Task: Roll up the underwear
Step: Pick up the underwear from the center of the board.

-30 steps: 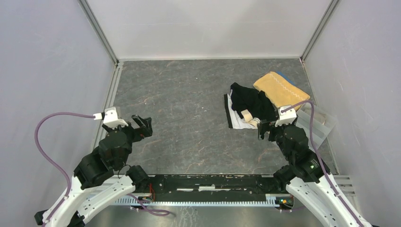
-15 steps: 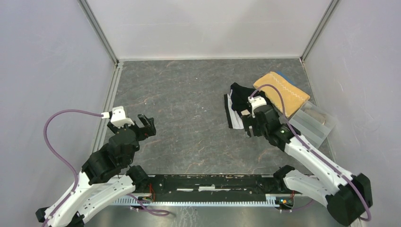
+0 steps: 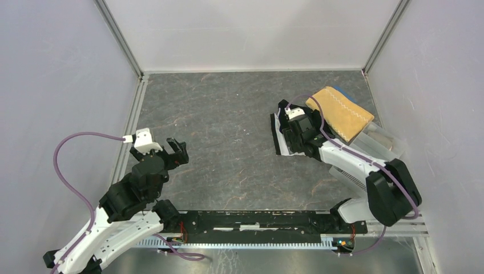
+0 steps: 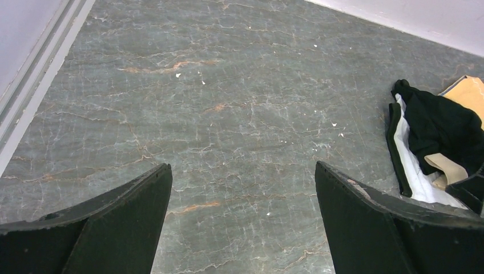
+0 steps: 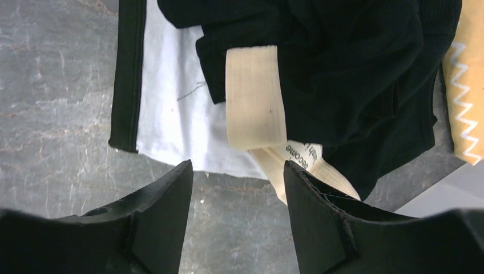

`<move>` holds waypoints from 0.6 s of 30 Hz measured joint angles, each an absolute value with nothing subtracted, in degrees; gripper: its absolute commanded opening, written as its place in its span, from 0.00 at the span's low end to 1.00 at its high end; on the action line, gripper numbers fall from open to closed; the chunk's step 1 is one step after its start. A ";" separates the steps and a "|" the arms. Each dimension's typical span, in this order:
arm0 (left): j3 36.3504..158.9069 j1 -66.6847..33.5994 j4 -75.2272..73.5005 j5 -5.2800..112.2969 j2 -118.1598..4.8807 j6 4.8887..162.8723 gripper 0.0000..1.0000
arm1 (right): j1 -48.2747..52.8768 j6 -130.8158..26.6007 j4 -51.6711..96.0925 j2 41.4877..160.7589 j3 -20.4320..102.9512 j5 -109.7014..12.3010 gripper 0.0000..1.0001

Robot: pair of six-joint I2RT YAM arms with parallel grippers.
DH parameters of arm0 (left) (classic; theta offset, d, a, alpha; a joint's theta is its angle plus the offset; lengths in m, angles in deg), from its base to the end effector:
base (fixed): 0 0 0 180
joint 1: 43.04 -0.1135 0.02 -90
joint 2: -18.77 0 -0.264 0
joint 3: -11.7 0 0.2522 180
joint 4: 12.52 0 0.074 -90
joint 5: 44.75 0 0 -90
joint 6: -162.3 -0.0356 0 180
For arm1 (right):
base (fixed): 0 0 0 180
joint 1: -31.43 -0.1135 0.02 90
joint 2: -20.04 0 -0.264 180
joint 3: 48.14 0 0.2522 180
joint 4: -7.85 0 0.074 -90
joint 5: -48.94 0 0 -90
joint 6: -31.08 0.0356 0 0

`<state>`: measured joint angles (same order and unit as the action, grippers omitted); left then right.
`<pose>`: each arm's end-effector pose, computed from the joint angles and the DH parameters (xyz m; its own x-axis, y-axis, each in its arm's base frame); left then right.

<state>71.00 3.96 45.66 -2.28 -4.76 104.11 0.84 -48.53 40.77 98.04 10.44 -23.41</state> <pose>0.0691 -0.0356 0.3289 -0.2361 -0.2687 -0.9338 -0.1126 0.9621 -0.2483 0.2370 0.1275 0.2024 -0.7290 -0.2313 -0.6442 -0.1972 0.9722 -0.1259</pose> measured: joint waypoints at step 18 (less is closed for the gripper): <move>70.45 3.96 45.05 -2.15 -4.61 104.11 1.00 | 0.95 -49.40 36.62 108.81 13.81 -12.35 0.00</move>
